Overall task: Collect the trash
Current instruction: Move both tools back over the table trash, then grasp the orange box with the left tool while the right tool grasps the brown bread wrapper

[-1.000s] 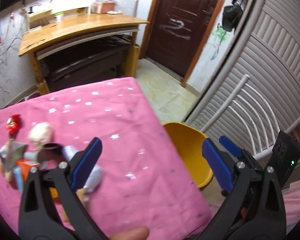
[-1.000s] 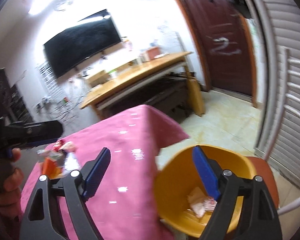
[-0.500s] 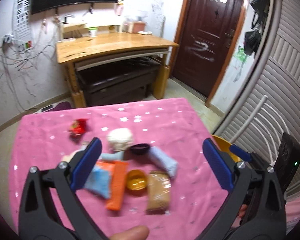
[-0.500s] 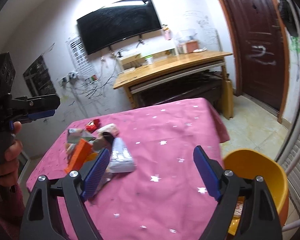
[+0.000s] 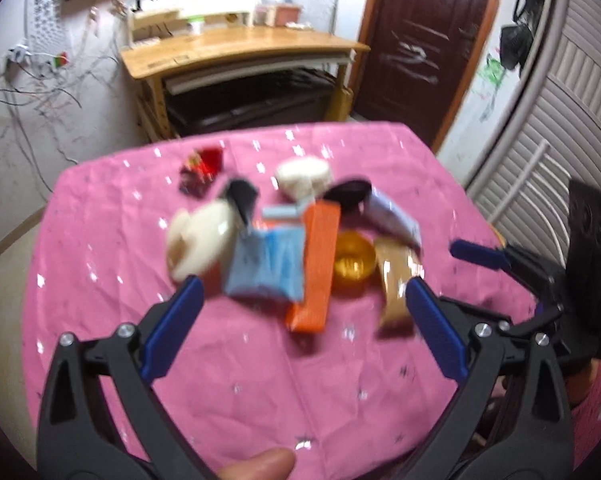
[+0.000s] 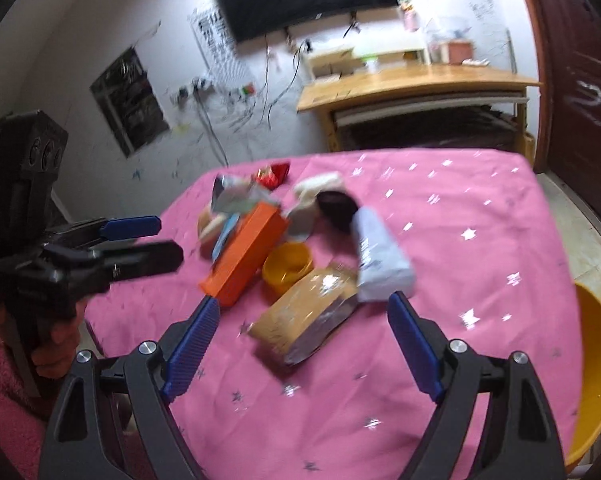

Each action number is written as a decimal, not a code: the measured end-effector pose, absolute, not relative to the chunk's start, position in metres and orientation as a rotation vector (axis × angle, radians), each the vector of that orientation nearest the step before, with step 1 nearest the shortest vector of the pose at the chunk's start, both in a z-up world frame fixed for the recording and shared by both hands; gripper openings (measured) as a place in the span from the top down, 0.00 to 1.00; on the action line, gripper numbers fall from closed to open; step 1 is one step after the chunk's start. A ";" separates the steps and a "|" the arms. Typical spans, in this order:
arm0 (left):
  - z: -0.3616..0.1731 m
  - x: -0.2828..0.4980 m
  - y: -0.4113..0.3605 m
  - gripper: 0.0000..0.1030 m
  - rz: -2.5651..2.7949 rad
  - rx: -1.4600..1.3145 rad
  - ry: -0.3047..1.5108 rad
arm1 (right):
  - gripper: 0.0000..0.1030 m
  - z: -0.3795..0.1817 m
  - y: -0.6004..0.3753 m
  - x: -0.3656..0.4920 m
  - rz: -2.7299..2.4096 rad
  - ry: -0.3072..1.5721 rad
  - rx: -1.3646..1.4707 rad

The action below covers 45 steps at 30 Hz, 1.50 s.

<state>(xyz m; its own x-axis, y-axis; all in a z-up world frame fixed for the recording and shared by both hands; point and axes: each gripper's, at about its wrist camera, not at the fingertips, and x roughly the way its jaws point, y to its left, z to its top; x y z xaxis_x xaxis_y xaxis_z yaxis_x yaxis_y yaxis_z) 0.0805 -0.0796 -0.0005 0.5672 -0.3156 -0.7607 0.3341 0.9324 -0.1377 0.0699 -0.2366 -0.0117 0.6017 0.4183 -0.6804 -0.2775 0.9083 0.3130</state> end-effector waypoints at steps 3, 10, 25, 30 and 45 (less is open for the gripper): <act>-0.016 0.081 -0.079 0.21 -0.398 0.023 0.938 | 0.22 -0.018 -0.223 0.072 0.417 0.873 0.164; -0.040 0.090 -0.077 0.24 -0.405 -0.005 0.991 | 0.22 -0.034 -0.202 0.078 0.392 0.938 0.108; -0.051 0.107 -0.103 0.69 -0.467 -0.001 0.994 | 0.50 -0.041 -0.203 0.090 0.285 0.937 0.020; -0.051 0.105 -0.101 0.70 -0.490 -0.045 1.007 | 0.67 -0.041 -0.211 0.090 0.298 0.925 0.062; -0.007 0.069 -0.095 0.70 -0.546 -0.079 0.908 | 0.73 -0.009 -0.242 0.068 0.359 0.825 0.203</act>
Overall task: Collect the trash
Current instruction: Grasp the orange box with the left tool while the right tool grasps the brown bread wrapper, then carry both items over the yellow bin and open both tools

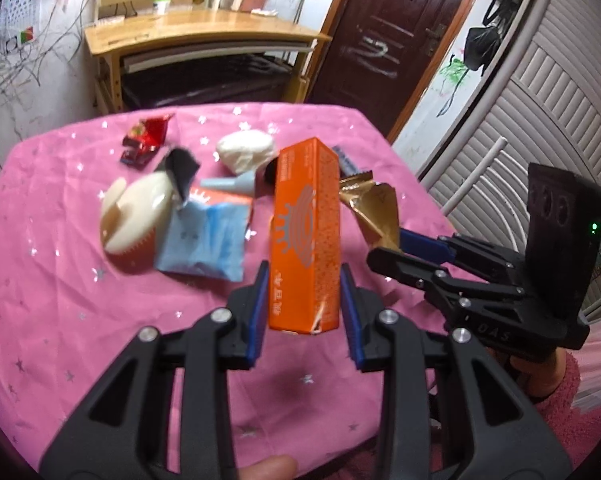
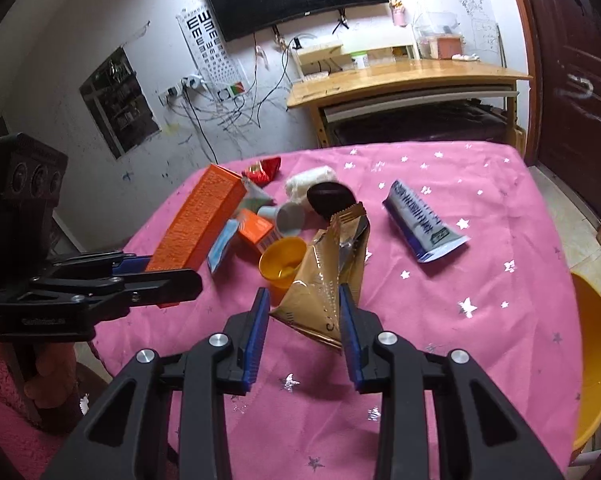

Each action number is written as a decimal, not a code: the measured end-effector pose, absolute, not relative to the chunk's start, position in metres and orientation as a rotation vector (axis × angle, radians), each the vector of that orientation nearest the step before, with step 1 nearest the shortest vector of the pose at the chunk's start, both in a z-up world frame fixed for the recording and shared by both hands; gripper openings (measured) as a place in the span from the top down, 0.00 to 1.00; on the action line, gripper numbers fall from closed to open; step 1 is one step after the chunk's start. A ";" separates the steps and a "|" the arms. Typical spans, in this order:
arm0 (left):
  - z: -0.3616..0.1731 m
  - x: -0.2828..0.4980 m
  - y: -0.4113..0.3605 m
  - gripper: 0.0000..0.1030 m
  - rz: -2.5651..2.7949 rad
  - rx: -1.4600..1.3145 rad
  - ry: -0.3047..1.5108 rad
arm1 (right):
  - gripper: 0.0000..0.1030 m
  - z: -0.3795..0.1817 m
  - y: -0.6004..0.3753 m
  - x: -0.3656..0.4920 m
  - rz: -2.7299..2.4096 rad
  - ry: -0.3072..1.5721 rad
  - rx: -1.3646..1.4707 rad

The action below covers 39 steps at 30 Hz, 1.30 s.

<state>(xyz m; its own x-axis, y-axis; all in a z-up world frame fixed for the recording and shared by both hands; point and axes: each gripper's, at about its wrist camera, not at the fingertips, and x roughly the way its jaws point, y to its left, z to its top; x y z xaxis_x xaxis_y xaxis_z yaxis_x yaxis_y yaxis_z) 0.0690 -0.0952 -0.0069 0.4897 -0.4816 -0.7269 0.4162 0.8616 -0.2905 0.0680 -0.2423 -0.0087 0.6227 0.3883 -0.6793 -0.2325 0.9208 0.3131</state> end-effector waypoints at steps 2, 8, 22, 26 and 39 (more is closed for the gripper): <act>-0.002 0.067 -0.098 0.70 -0.550 -0.073 0.896 | 0.73 -0.003 -0.249 0.065 0.353 0.807 0.213; 0.007 0.066 -0.116 0.70 -0.566 -0.039 0.881 | 0.73 0.009 -0.273 0.057 0.301 0.758 0.235; 0.024 0.080 -0.197 0.70 -0.651 0.032 0.861 | 0.73 0.013 -0.391 0.019 0.038 0.660 0.323; 0.029 0.086 -0.236 0.70 -0.695 0.059 0.854 | 0.72 0.000 -0.422 0.015 -0.066 0.652 0.345; 0.011 0.115 -0.354 0.70 -0.792 0.112 0.942 | 0.72 -0.062 -0.479 0.017 -0.186 0.713 0.432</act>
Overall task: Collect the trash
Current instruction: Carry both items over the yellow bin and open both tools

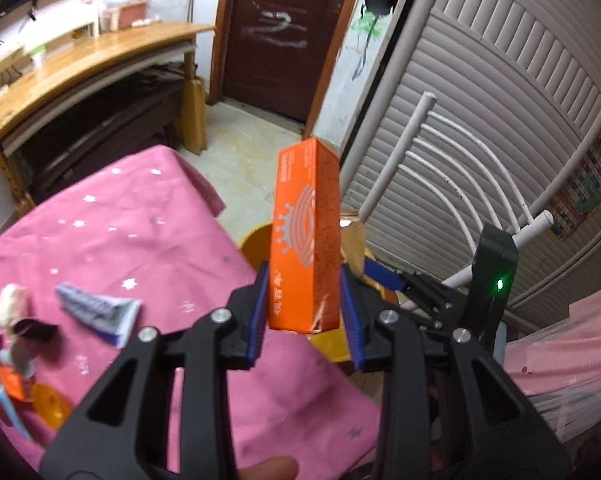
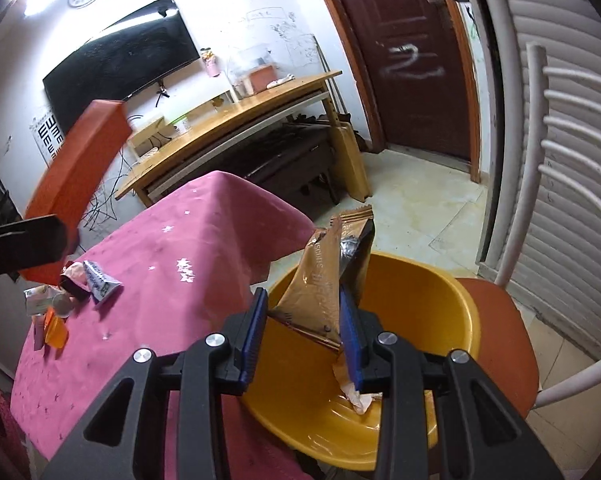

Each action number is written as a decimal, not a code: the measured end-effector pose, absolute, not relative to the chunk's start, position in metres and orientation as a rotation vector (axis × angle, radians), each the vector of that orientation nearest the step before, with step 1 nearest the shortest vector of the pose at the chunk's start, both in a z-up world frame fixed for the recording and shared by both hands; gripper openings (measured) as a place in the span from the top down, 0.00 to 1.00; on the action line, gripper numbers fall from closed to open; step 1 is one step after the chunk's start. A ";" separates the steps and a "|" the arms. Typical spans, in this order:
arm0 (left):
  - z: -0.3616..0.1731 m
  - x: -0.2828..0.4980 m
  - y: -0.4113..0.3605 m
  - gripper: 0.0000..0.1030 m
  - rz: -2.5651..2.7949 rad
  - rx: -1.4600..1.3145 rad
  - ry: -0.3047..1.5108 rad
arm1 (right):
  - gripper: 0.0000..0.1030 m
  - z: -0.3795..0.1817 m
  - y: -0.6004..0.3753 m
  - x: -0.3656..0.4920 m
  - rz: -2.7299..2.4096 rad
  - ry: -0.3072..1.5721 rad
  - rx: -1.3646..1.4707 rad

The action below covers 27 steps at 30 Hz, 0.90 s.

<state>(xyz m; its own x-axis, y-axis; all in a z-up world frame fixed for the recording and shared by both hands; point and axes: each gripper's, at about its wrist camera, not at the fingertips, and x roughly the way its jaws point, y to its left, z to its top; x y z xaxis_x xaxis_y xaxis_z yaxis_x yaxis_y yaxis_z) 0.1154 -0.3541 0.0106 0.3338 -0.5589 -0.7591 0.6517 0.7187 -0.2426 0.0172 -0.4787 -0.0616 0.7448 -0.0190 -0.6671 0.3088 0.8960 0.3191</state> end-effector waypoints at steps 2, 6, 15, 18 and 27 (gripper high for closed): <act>0.002 0.121 -0.368 0.70 -0.797 0.111 0.969 | 0.72 -0.066 -0.485 0.017 -0.194 0.720 0.444; -0.018 0.133 -0.391 0.70 -0.775 0.137 1.013 | 0.67 -0.076 -0.494 0.019 -0.208 0.745 0.456; -0.048 0.155 -0.430 0.70 -0.725 0.196 1.082 | 0.56 -0.086 -0.505 0.018 -0.220 0.768 0.485; -0.052 0.158 -0.437 0.70 -0.708 0.208 1.079 | 0.54 -0.089 -0.508 0.016 -0.225 0.772 0.495; -0.047 0.156 -0.428 0.70 -0.705 0.185 1.069 | 0.53 -0.093 -0.517 0.013 -0.233 0.766 0.526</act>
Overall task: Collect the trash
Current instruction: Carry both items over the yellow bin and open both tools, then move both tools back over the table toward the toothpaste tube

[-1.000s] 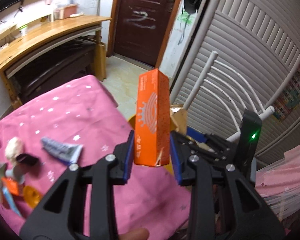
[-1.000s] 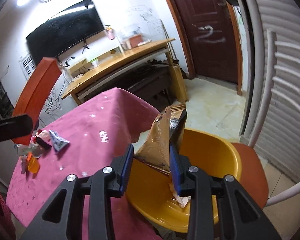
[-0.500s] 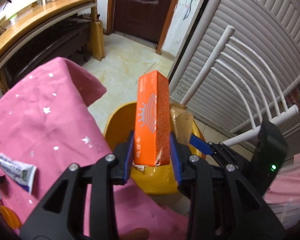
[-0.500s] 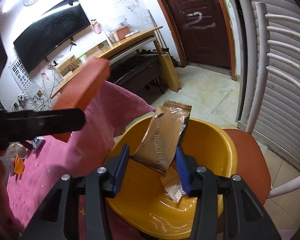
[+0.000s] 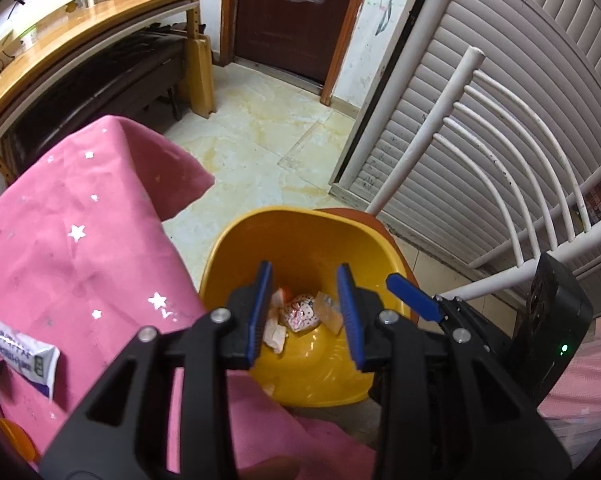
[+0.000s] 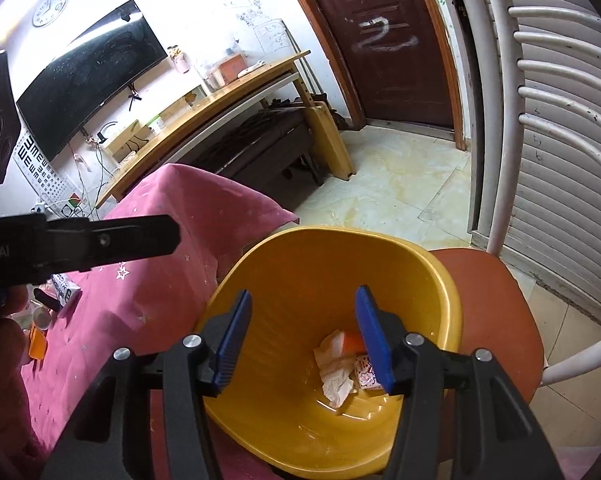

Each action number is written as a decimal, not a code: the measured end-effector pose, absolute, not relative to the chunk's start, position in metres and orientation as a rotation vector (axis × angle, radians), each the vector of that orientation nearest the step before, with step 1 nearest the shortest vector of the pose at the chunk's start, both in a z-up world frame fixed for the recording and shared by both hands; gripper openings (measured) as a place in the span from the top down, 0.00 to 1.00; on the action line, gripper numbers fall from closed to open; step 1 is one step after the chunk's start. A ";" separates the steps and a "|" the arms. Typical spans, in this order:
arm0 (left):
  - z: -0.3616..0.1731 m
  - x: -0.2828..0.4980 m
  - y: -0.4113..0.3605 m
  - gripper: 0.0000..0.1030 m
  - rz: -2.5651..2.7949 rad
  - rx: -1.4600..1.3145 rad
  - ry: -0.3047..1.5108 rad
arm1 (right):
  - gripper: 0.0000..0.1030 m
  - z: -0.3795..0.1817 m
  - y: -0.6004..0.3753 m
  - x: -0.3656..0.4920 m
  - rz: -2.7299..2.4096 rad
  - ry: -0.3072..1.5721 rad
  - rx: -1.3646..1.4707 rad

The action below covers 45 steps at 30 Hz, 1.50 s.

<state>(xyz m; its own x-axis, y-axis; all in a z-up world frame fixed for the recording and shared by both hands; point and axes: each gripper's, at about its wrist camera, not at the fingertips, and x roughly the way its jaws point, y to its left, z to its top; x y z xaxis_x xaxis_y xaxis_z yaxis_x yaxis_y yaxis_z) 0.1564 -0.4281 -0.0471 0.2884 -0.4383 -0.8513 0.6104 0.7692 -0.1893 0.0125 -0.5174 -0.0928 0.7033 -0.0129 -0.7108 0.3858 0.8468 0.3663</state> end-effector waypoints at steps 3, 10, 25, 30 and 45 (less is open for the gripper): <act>-0.043 0.156 -0.422 0.64 -0.704 0.165 1.068 | 0.52 -0.090 -0.515 0.013 -0.228 0.760 0.526; -0.030 0.149 -0.406 0.36 -0.702 0.124 1.037 | 0.50 -0.084 -0.509 0.012 -0.214 0.739 0.517; 0.007 0.131 -0.323 0.14 -0.581 0.046 0.930 | 0.31 -0.029 -0.454 0.018 -0.113 0.613 0.375; 0.017 0.134 -0.285 0.14 -0.494 0.030 0.890 | 0.30 -0.021 -0.429 0.034 -0.053 0.623 0.335; 0.046 0.136 -0.186 0.09 -0.331 -0.012 0.785 | 0.24 0.007 -0.359 0.086 0.108 0.677 0.232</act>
